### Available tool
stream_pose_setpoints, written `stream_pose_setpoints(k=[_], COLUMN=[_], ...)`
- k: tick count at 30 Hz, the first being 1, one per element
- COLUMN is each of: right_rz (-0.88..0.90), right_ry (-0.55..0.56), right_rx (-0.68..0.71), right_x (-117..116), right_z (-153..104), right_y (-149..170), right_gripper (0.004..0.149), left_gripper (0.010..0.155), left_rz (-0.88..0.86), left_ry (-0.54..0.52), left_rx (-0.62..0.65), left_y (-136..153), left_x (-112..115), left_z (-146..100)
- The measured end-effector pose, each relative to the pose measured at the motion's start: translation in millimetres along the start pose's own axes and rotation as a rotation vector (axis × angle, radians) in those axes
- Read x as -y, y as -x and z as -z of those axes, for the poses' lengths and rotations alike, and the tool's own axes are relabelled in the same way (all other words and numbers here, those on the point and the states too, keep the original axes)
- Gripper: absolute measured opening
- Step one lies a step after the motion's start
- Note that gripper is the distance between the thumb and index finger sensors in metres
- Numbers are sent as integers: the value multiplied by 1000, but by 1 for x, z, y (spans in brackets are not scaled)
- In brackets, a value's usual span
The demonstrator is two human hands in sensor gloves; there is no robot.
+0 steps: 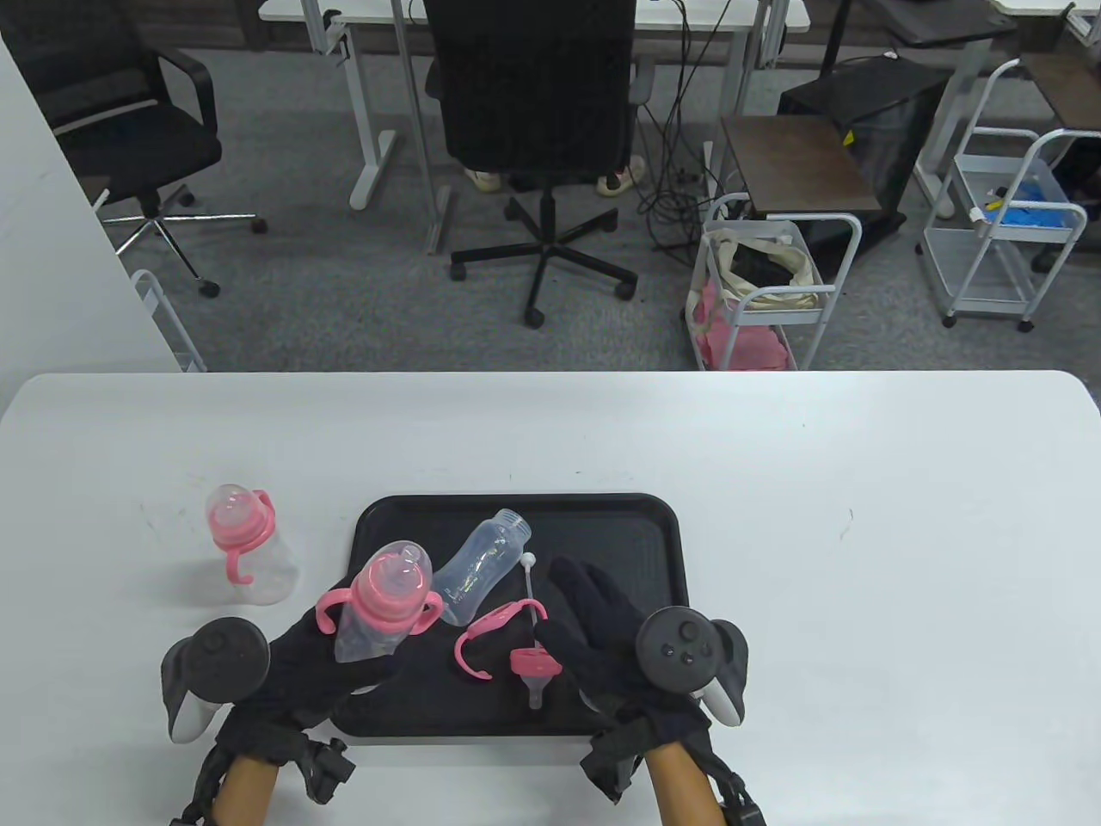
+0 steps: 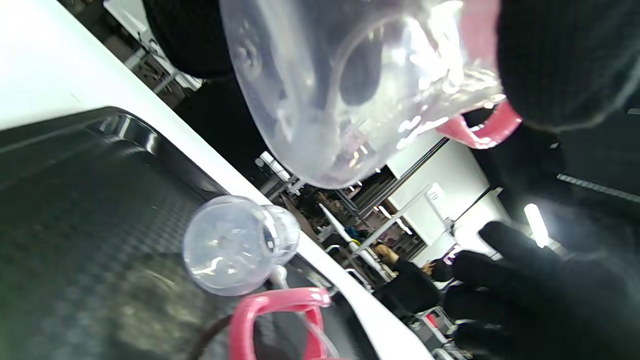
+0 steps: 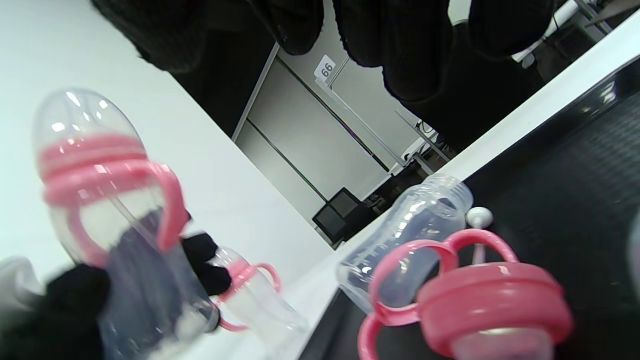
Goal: Assemble baby bottles from components
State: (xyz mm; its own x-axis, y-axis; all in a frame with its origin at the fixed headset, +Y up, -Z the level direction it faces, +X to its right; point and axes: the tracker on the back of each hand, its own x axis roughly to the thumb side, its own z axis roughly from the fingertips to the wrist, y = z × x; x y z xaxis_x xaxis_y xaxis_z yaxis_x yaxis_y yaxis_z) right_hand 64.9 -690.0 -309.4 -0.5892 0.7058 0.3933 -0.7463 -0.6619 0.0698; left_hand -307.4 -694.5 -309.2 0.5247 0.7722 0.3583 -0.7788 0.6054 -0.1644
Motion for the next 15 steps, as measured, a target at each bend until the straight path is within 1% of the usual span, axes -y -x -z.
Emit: stream_pose_setpoints(k=[1, 5, 8, 13, 15], right_rz=[-12, -60, -88, -109, -124], right_ry=[-2, -5, 0, 2, 4], right_rx=[2, 13, 17, 17, 19], right_x=[-1, -3, -3, -2, -2], right_z=[0, 0, 0, 0, 0], right_y=[0, -3, -3, -3, -3], right_gripper=[73, 73, 72, 72, 72], left_gripper=[96, 95, 95, 94, 94], left_rz=[-25, -140, -149, -172, -183], left_ry=[5, -44, -99, -158, -205], left_rx=[7, 42, 57, 71, 65], left_y=[1, 4, 3, 7, 9], left_x=[-2, -17, -32, -58, -69], left_z=[0, -5, -11, -23, -29])
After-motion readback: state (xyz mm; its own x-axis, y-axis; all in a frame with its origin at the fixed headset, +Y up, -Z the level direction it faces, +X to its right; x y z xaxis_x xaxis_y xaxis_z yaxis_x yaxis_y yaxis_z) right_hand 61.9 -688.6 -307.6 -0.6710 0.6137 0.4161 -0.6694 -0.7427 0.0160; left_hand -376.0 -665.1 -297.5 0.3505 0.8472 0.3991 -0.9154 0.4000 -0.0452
